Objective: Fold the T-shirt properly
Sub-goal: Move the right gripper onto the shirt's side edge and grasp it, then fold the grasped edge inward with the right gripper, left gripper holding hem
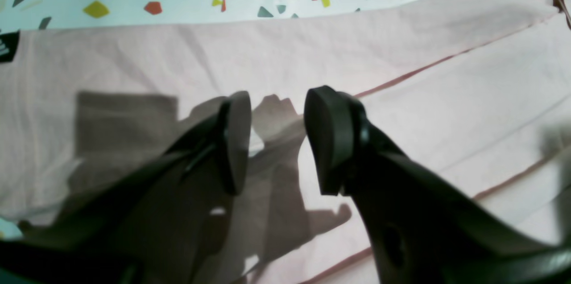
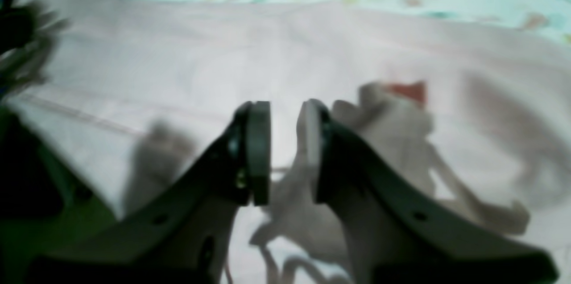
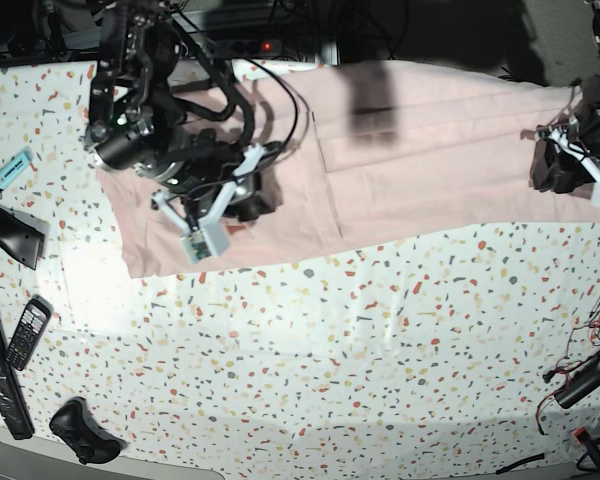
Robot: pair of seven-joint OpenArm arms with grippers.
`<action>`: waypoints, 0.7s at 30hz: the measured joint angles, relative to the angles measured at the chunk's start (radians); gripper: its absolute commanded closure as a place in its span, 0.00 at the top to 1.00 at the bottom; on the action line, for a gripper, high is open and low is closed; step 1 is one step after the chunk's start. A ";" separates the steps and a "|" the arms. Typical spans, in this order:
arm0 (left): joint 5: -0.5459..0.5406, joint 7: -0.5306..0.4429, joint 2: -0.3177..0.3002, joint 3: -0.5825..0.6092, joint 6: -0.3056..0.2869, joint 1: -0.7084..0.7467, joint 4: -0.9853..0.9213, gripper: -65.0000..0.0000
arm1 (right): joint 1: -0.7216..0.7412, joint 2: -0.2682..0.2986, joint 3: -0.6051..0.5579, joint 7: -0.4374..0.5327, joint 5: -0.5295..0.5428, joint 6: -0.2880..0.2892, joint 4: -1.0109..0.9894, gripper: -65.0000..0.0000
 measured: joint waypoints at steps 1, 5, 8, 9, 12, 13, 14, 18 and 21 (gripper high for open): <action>0.000 0.000 0.000 0.000 0.000 0.002 0.000 0.35 | 0.001 0.007 0.012 0.019 0.005 -0.001 -0.013 0.11; -0.001 0.007 0.000 0.000 0.000 0.027 0.000 0.35 | 0.018 0.009 0.037 0.019 -0.001 -0.006 -0.120 0.04; 0.003 0.007 0.003 0.000 0.000 0.051 0.000 0.33 | 0.051 0.008 0.036 0.019 -0.003 -0.008 -0.212 0.00; 0.002 0.006 0.010 0.000 0.007 0.057 -0.003 0.33 | 0.069 0.009 0.036 0.023 -0.010 -0.008 -0.241 0.00; 0.035 -0.035 0.054 0.000 0.026 0.066 -0.028 0.29 | 0.111 0.008 0.036 0.040 -0.076 -0.008 -0.297 0.00; 0.042 -0.052 0.071 0.000 0.026 0.066 -0.034 0.24 | 0.119 0.008 0.036 0.042 -0.095 -0.008 -0.313 0.00; 0.060 -0.071 0.084 0.000 0.026 0.063 -0.039 0.20 | 0.123 0.010 0.036 0.043 -0.104 -0.008 -0.326 0.00; 0.103 -0.110 0.113 0.000 0.025 0.049 -0.059 0.17 | 0.120 0.040 0.036 0.051 -0.130 -0.008 -0.360 0.00; 0.138 -0.124 0.114 0.016 0.023 0.018 -0.101 0.17 | 0.121 0.066 0.059 0.085 -0.146 -0.011 -0.379 0.00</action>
